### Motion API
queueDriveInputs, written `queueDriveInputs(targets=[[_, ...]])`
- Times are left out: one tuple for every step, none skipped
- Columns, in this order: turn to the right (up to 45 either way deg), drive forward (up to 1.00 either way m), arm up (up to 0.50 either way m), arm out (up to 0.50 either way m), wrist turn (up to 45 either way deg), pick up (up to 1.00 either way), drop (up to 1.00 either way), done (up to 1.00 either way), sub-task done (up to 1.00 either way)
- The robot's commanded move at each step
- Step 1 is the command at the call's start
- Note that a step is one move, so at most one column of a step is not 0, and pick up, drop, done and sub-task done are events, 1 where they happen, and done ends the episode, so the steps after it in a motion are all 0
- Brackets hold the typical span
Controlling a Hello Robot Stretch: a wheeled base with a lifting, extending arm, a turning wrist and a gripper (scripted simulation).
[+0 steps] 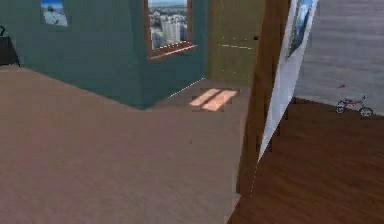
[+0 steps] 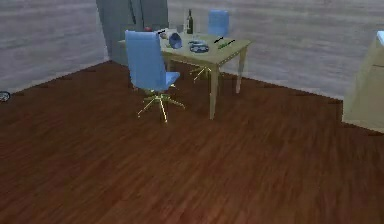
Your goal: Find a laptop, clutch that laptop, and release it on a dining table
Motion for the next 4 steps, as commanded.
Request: queueDriveInputs(targets=[[21.0,0.00,0.00,0.00,0.0,0.00,0.00,0.00,0.00],[0.0,0.05,0.00,0.00,0.0,0.00,0.00,0.00,0.00],[-45.0,0.00,0.00,0.00,0.0,0.00,0.00,0.00,0.00],[-30.0,0.00,0.00,0.00,0.0,0.00,0.00,0.00,0.00]])
